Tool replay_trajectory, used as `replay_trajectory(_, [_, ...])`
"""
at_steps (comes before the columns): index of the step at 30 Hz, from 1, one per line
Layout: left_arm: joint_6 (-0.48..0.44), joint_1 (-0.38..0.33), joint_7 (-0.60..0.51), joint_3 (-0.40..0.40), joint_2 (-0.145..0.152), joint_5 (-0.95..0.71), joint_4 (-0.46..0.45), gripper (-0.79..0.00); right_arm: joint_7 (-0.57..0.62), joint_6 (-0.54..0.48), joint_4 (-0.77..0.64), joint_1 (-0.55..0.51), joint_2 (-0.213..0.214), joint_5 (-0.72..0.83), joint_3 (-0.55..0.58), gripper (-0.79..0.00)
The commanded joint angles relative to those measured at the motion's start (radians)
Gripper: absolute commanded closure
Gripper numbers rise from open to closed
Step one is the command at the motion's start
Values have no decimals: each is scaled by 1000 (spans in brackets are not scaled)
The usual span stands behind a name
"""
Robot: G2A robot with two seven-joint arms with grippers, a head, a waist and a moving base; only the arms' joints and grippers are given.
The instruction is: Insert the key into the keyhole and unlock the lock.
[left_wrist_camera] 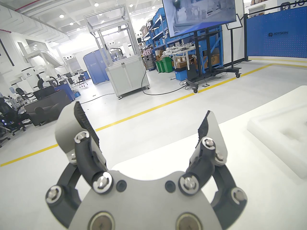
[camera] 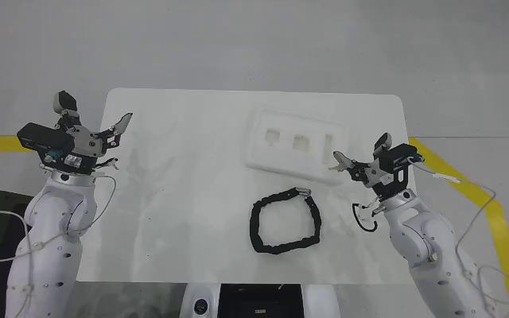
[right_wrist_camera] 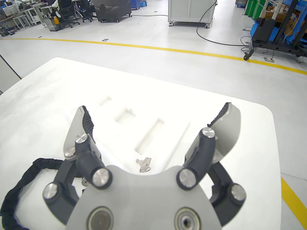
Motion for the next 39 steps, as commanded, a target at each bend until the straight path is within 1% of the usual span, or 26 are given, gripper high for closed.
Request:
replay_trajectory(1, [0,0,0,0,0,0,0,-785,0,0,0,0,0,0,0,-784])
replay_trajectory(17, [0,0,0,0,0,0,0,-784,0,0,0,0,0,0,0,-784])
replay_trajectory(19, [-20,5,-19,12,-1,-3,-4,-785,0,0,0,0,0,0,0,-785])
replay_trajectory(25, [-170,-8,-109,59,3,34,-24,-785,0,0,0,0,0,0,0,-785])
replay_trajectory(29, [-322,-38,-156,104,8,73,-23,-785,0,0,0,0,0,0,0,-785])
replay_trajectory(31, [-398,-62,-173,129,11,97,-18,-785,0,0,0,0,0,0,0,-785])
replay_trajectory(35, [-519,-120,-198,200,11,125,5,-785,0,0,0,0,0,0,0,-785])
replay_trajectory(39, [-592,-192,-225,293,4,124,42,-785,0,0,0,0,0,0,0,-785])
